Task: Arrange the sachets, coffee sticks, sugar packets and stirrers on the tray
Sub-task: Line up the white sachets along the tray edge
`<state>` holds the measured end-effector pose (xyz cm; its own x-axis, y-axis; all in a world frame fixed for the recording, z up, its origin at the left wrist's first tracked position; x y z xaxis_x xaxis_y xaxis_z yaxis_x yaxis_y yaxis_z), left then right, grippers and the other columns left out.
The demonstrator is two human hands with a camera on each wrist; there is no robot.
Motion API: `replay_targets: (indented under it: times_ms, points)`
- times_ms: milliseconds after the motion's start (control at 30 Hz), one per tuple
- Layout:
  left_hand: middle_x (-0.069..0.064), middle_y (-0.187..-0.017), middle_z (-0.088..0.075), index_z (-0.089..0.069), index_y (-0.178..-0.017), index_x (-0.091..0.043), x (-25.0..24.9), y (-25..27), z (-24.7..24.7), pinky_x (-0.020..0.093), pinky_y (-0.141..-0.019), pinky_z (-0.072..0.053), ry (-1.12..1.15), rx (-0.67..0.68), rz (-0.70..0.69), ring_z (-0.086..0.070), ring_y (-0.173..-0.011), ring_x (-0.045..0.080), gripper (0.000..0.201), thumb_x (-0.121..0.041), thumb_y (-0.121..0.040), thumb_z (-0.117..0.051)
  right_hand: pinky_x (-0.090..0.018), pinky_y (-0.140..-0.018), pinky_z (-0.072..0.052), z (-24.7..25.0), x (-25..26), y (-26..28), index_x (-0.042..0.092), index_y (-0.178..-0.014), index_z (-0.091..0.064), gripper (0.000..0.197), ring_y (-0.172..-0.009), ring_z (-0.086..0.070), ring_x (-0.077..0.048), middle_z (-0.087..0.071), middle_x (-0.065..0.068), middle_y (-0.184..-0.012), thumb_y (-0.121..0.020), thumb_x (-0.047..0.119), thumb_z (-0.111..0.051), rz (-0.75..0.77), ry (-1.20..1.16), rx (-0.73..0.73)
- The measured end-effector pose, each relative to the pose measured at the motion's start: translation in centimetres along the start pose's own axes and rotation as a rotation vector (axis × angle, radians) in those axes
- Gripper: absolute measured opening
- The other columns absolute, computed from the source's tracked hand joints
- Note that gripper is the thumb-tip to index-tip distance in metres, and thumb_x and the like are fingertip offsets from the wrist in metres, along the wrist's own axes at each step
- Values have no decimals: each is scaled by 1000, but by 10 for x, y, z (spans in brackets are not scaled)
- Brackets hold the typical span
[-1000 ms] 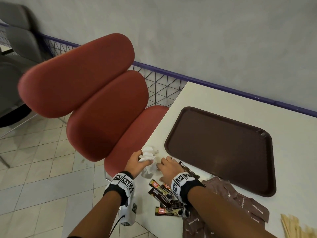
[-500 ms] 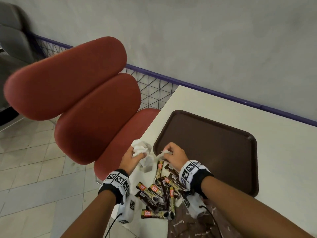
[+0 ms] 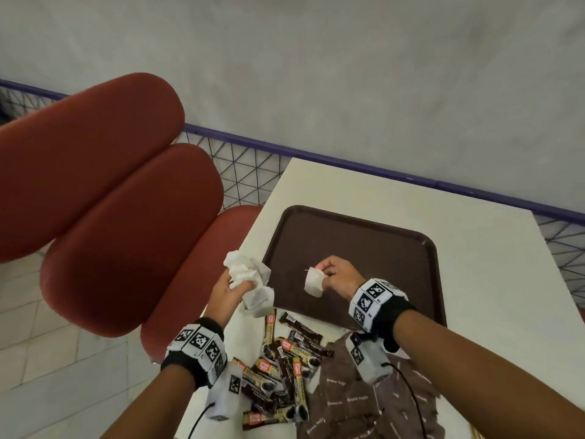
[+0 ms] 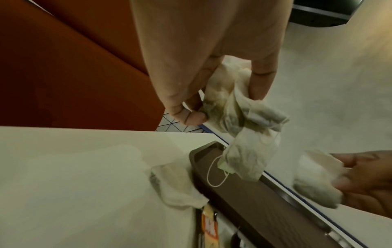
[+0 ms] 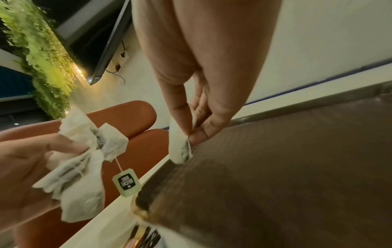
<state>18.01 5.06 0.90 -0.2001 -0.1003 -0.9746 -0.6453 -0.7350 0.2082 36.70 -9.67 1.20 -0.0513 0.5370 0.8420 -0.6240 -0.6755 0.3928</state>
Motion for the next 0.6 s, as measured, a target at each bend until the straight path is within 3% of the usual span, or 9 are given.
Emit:
replay_targets:
  times_ms: [100,167,200,300,467,533,600]
  points:
    - [-1,-91,-64,-59,-95,-25,-8,-14,-4,27,-74,-45,23,49,-10,-58,-84,13,28,1,-83,-61,-24,-69,-47,5,9,-17,19,-64,-59,34,-76,-55,-16,-61,-6,-77,-70,-15,-63,16,-6,-71]
    - [3,-94,-64,-60,-98,-18,-10,-23,-4,29,-77,-46,33,93,-6,-59,-86,15,26,-15,-75,-69,-32,-81,-48,7,17,-29,21,-61,-61,31,-81,-57,-18,-63,-5,-79,-68,-8,-70,40,-27,-121]
    - [6,-95,-63,-59,-100,-14,-10,-28,-4,29,-78,-46,35,117,4,-59,-86,16,38,-26,-66,-71,-34,-84,-48,9,22,-37,22,-62,-61,30,-82,-57,-18,-63,-4,-79,-69,-5,-71,57,-40,-141]
    - [9,-97,-63,-59,-102,-12,-9,-41,-4,31,-78,-45,44,180,10,-59,-87,18,63,-43,-48,-67,-30,-80,-46,15,33,-64,22,-63,-58,32,-83,-56,-18,-62,-4,-79,-75,-7,-66,98,-70,-217]
    - [-2,-90,-69,-63,-100,-22,-1,-60,1,26,-70,-47,70,196,33,-63,-86,14,58,-46,-48,-68,-40,-87,-49,16,41,-116,24,-63,-53,36,-82,-56,-22,-60,0,-74,-75,-9,-61,98,-59,-299]
    - [-2,-90,-70,-64,-101,-21,1,-67,5,28,-70,-47,70,191,26,-63,-88,17,58,-46,-49,-69,-42,-84,-52,17,41,-139,26,-60,-55,38,-79,-59,-24,-62,-5,-75,-75,-9,-57,73,-43,-339]
    - [7,-92,-68,-63,-103,-12,2,-75,9,29,-69,-47,73,168,20,-62,-88,21,65,-46,-48,-68,-38,-74,-53,17,42,-159,24,-58,-55,38,-72,-58,-24,-62,-8,-79,-76,-9,-54,39,-39,-352]
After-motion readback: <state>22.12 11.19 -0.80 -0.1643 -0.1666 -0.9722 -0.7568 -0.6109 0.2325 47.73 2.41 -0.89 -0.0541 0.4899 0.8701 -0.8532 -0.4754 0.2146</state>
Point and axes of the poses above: each hand's wrist, its own y-axis away from the middle knuckle, its own z-axis out of the back of the hand, x = y × z, the point moved 6 cm from there along -y, towards the middle knuckle
